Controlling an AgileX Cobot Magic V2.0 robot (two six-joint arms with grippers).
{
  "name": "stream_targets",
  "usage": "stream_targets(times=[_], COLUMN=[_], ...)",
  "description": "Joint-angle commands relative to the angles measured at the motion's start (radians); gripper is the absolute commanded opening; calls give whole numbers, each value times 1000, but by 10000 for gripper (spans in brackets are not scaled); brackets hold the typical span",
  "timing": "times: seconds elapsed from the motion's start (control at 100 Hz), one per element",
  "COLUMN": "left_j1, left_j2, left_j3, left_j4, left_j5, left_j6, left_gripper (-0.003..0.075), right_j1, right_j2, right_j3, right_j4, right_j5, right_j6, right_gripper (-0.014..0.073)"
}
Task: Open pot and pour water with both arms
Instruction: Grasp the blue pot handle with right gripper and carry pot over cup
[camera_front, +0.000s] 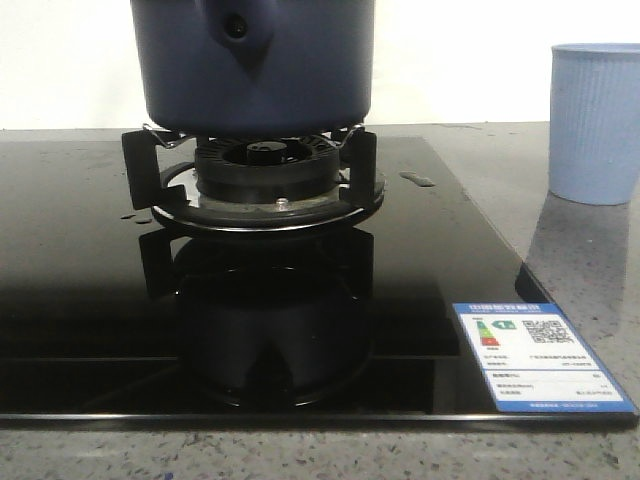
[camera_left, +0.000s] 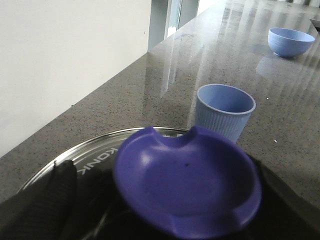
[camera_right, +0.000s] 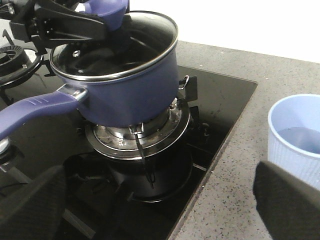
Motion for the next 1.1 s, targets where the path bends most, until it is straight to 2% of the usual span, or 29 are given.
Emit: stream_targets(times=[0.0, 0.2, 0.3, 0.57, 0.79, 1.09], left_j1=[-15, -15, -15, 19, 105, 218], left_j2=[-37, -37, -37, -109, -239, -443], left_j3=[-32, -32, -32, -32, -32, -26], left_j4=[-81, -113, -136, -174, -151, -35], left_j5=[14, 53, 67, 69, 52, 18], left_j6=[-3, -3, -3, -5, -71, -201], left_gripper=[540, 367, 315, 311, 312, 312], right_j1=[-5, -5, -5, -5, -5, -5], right_j2=[7, 7, 7, 7, 7, 7], right_j3=[-33, -33, -33, -33, -33, 27], right_j4=[44, 44, 44, 44, 37, -154], right_j5=[-55, -55, -55, -67, -179, -371], right_j6=[-14, -14, -14, -14, -14, -14], right_gripper=[666, 665, 665, 666, 666, 666])
